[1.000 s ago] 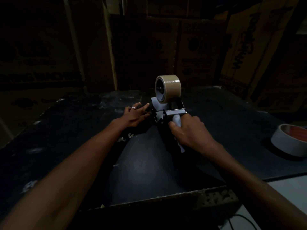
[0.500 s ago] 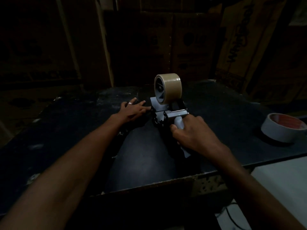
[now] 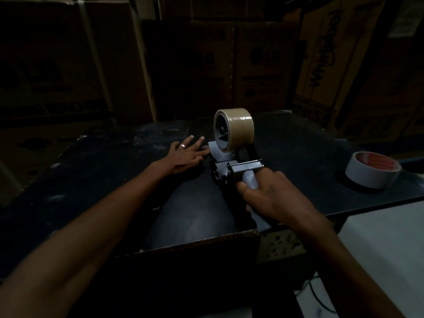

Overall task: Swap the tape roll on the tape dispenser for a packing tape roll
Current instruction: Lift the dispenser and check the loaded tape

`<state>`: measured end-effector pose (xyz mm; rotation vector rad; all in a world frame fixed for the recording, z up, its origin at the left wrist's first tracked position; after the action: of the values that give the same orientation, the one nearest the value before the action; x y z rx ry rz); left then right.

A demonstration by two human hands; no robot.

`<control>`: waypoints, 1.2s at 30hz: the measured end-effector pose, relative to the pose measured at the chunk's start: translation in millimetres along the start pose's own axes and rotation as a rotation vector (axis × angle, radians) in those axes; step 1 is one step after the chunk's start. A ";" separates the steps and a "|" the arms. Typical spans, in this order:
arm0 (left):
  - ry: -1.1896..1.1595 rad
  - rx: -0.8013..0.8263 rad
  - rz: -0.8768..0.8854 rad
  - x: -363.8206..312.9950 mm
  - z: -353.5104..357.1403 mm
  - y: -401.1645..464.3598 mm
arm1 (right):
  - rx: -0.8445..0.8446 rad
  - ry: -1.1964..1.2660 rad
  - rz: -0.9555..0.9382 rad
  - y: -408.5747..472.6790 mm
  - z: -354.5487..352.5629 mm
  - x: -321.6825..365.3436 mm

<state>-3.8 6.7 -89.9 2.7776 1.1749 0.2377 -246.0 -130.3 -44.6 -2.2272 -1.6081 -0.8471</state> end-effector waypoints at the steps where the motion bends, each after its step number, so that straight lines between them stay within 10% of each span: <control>1: -0.050 -0.017 0.027 -3.9 3.2 -4.3 | 0.035 0.080 0.050 3.3 0.0 -4.0; 7: -0.494 -0.172 0.050 -4.0 7.4 -25.9 | 0.109 0.270 0.147 3.3 3.3 -9.1; 26: -0.211 -0.050 0.128 -30.4 -17.1 -38.0 | -0.001 0.190 0.091 -69.6 -4.1 -26.2; 36: -0.247 0.026 0.157 -49.4 -8.0 -63.6 | 0.000 0.565 0.219 -98.1 20.2 -50.5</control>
<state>-83.8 15.6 -97.6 2.8217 0.9111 -0.1066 -341.9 -124.5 -102.5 -1.8759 -1.0799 -1.2610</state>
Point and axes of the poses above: each hand's wrist, its own y-axis towards the middle knuckle, its own z-axis out of the palm, x = y × z, the point moved 3 cm from there along y, towards the middle knuckle, and after that the axes turned 10 degrees about -x, right-handed, at the moved point
